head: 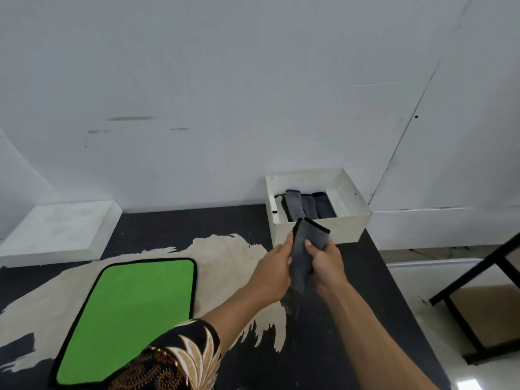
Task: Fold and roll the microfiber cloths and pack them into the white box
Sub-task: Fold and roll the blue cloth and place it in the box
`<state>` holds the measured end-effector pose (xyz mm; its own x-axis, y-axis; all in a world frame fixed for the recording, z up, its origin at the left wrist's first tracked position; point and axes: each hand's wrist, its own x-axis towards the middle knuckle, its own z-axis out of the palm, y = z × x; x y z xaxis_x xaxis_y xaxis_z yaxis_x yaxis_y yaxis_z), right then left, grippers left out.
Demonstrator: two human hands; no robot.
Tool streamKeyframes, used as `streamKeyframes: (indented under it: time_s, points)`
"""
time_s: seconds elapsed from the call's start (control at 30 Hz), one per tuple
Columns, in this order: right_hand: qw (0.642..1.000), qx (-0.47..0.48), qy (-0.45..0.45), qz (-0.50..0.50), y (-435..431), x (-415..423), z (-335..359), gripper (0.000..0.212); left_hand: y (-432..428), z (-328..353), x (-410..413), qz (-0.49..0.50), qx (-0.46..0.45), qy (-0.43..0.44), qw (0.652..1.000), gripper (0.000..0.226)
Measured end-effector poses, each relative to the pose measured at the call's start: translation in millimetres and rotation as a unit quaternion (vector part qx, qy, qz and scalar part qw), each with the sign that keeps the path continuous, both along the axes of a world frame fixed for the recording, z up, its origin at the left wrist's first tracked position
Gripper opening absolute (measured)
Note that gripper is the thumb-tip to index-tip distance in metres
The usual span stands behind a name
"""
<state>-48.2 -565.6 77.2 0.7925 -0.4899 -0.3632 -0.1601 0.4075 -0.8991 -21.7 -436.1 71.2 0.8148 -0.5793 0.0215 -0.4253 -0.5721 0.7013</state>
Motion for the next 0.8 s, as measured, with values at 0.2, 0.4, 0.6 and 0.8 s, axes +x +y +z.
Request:
streamKeyframes:
  time_s: [0.2,0.4,0.6,0.8]
  points:
    - [0.999,-0.021,-0.02,0.035,-78,64,10,0.022,-60,12,44,0.028,0.029,0.018,0.999,0.061]
    - [0.966,-0.19,-0.009,0.175,-133,134,16,0.042,-105,24,89,0.084,0.052,0.055,0.994,0.068]
    - [0.91,-0.324,0.036,0.256,-180,193,27,0.059,-148,34,148,0.127,0.025,0.207,0.97,0.066]
    - [0.793,-0.512,0.047,0.327,-222,230,22,0.064,-204,14,186,0.097,-0.024,0.291,0.951,0.089]
